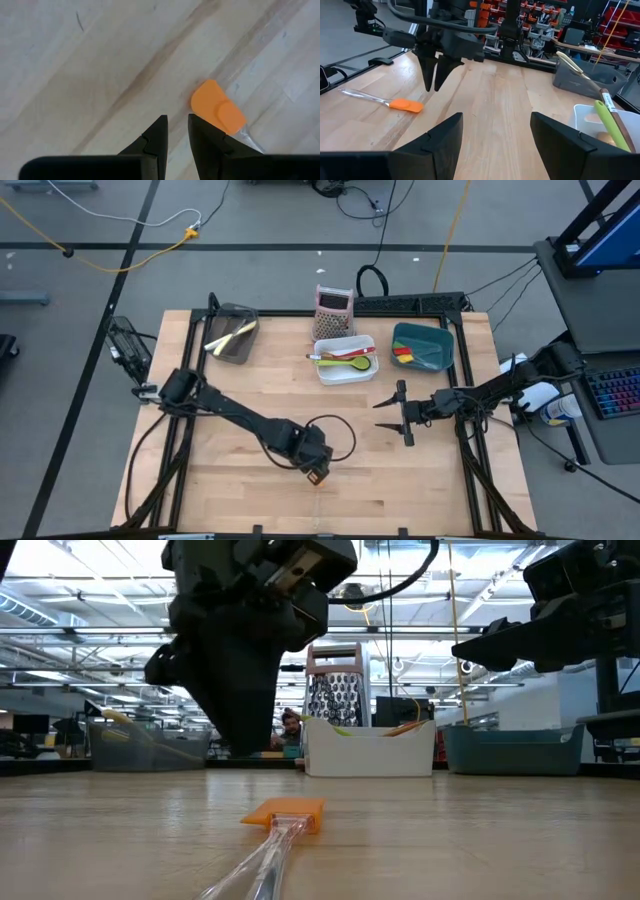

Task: Pick & Place Kitchen Items
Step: Put the orange spatula into the blue bin

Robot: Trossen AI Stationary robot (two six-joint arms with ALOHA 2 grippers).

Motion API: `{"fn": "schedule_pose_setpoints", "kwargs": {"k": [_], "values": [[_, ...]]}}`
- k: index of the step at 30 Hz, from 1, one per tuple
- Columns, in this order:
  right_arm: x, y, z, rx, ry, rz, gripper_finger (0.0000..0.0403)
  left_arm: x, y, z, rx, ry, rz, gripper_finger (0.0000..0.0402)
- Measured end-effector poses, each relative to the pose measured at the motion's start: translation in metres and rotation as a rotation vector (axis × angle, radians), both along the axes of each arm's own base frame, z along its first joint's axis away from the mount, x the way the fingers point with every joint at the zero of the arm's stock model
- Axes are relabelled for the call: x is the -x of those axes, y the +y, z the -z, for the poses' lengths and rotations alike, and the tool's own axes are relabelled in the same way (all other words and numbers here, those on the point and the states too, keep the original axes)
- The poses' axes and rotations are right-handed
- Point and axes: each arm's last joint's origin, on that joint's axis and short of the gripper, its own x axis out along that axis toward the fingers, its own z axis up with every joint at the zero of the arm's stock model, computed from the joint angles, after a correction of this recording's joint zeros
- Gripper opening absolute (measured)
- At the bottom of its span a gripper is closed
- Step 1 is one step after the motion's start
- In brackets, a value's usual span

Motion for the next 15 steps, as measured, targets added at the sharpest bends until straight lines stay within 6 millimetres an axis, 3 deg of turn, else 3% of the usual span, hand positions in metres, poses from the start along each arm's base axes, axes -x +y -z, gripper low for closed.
{"fn": "schedule_pose_setpoints", "kwargs": {"k": [9, 15], "values": [[0.0, 0.0, 0.0, 0.001, -0.001, 0.0, 0.0226, -0.007, -0.006, -0.003, 0.144, -0.049, 0.053, 0.0085], [0.0, 0.0, 0.0, 0.0, 0.0, 0.0, 0.0226, -0.012, -0.008, -0.006, 0.156, -0.112, 0.054, 0.0146]]}}
